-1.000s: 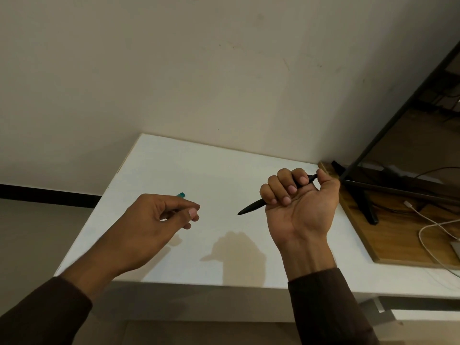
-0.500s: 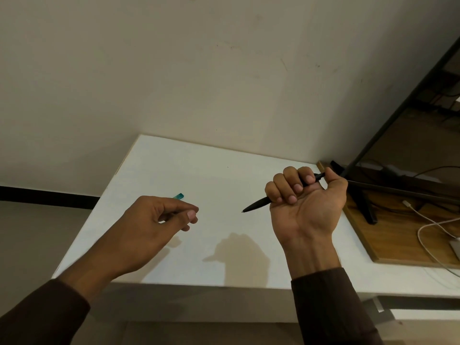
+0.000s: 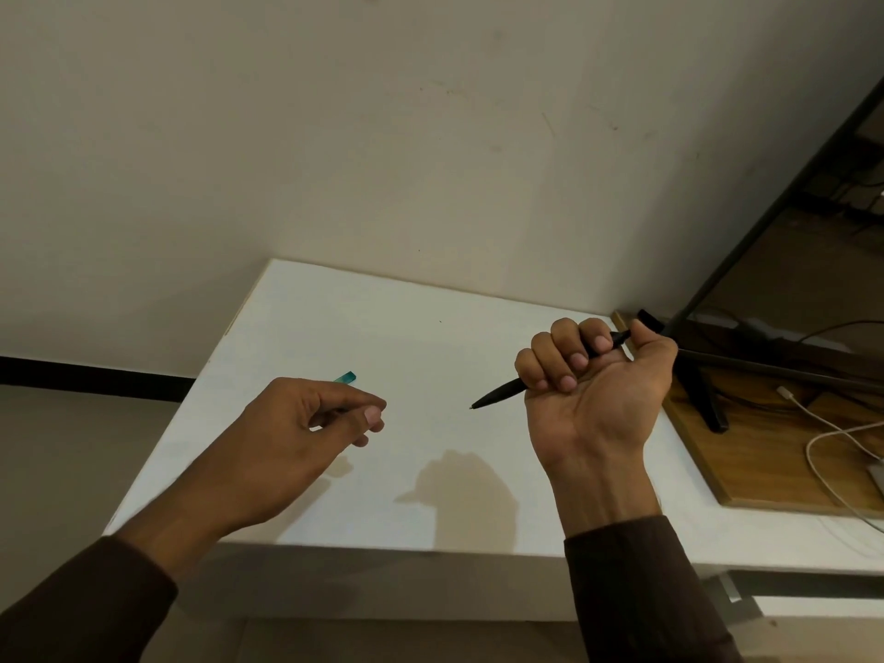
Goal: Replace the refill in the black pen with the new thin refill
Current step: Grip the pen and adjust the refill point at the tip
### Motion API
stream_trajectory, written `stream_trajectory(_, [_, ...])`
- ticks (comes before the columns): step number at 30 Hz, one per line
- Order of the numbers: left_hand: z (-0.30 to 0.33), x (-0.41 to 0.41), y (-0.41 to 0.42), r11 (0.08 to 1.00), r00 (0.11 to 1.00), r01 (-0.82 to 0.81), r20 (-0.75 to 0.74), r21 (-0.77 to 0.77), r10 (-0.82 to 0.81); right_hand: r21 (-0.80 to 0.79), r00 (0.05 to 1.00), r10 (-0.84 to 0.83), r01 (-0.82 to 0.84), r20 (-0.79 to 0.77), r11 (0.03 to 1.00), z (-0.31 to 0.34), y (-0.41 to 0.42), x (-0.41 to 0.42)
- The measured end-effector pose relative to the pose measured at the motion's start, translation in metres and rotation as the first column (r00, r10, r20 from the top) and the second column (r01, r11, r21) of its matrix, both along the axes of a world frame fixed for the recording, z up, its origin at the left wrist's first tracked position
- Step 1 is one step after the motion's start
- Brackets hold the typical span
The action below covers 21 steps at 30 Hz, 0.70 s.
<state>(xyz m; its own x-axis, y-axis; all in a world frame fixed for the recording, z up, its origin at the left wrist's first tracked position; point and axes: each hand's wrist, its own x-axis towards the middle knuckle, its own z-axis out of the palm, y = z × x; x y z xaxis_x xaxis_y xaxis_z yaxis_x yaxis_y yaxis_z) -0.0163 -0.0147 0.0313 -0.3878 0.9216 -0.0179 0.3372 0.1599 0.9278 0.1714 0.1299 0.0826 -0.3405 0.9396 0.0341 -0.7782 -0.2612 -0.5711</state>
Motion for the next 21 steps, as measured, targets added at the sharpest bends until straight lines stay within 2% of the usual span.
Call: stream_trajectory(21, [-0.0001, -0.0015, -0.001, 1.0, 1.0, 0.006, 0.005, 0.004, -0.007, 0.028, 1.0, -0.005, 0.004, 0.018, 1.0, 0.0012, -0.0011, 0.0])
